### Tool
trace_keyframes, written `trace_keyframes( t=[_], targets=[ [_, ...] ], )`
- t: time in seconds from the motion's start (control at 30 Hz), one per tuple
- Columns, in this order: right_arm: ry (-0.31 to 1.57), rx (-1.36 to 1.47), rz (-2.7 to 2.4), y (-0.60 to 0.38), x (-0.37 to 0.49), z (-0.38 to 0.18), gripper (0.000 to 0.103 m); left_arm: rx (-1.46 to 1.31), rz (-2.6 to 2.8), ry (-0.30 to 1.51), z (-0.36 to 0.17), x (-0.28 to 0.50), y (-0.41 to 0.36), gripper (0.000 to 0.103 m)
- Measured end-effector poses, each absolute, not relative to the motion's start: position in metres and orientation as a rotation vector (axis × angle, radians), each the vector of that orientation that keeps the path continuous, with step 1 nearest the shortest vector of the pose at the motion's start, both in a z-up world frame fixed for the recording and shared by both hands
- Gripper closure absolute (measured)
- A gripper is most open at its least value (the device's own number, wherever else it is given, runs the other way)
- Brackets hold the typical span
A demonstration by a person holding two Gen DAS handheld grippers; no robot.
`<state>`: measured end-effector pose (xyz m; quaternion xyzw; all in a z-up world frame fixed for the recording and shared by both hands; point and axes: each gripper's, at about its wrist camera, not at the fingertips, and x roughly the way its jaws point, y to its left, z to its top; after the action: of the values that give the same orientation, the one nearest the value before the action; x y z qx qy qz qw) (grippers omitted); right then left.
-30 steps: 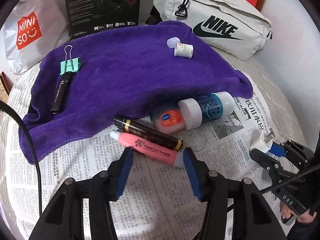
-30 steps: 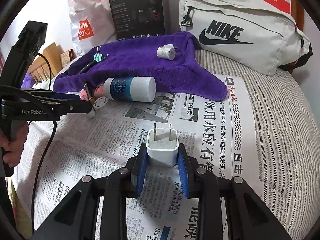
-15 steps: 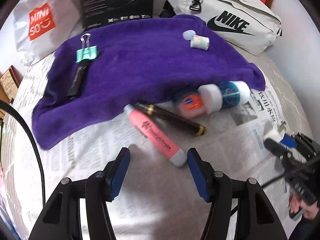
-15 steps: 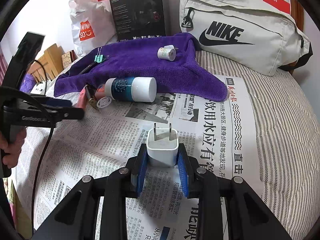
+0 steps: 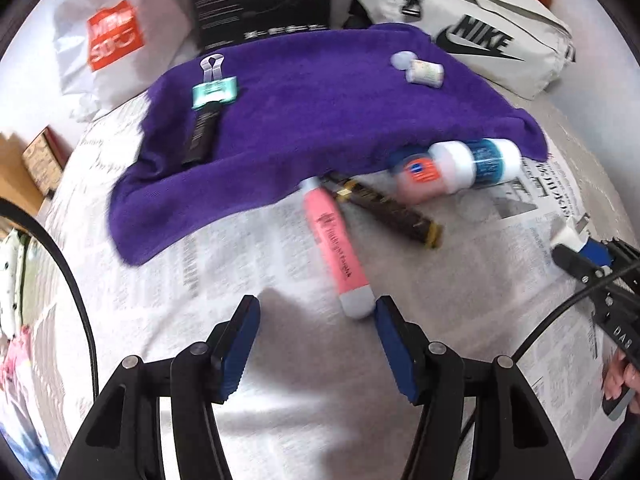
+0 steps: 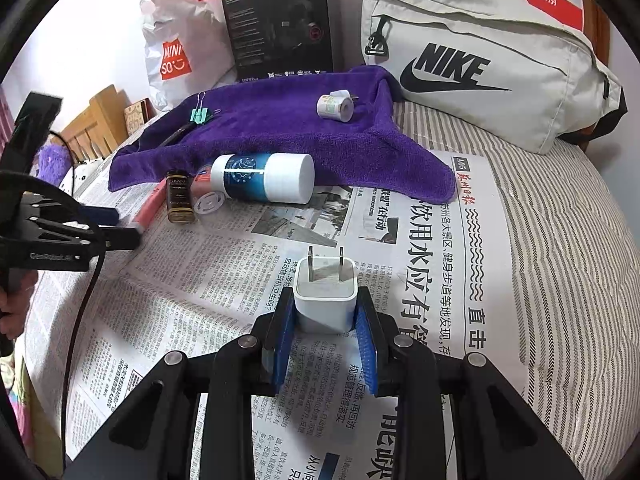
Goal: Organize rigid objects
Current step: 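Move the left gripper to the pink highlighter and grasp it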
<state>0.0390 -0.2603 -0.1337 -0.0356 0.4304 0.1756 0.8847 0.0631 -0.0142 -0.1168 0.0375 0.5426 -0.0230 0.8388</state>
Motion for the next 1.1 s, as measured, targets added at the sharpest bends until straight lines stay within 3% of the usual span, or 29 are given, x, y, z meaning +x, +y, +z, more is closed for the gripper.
trace_keyframes(
  t=[0.37,0.57,0.63,1.1],
  targets=[
    [0.895,-0.078,0.364,-0.26,0.039,-0.134,0.073,0.034,-0.103,1.116,-0.122,0.086,-0.016,0.047],
    [0.894,-0.078,0.365,-0.261,0.039,-0.134,0.073,0.082,-0.105,1.079,-0.121,0.09,-0.024,0.069],
    [0.895,-0.076,0.366,-0.261,0.039,-0.134,0.073,0.086,-0.127,1.067,-0.121,0.088,-0.025,0.084],
    [0.896,-0.1,0.359,-0.256,0.041,-0.134,0.071,0.127,-0.15,1.041,-0.12,0.08,-0.024,0.087]
  ],
)
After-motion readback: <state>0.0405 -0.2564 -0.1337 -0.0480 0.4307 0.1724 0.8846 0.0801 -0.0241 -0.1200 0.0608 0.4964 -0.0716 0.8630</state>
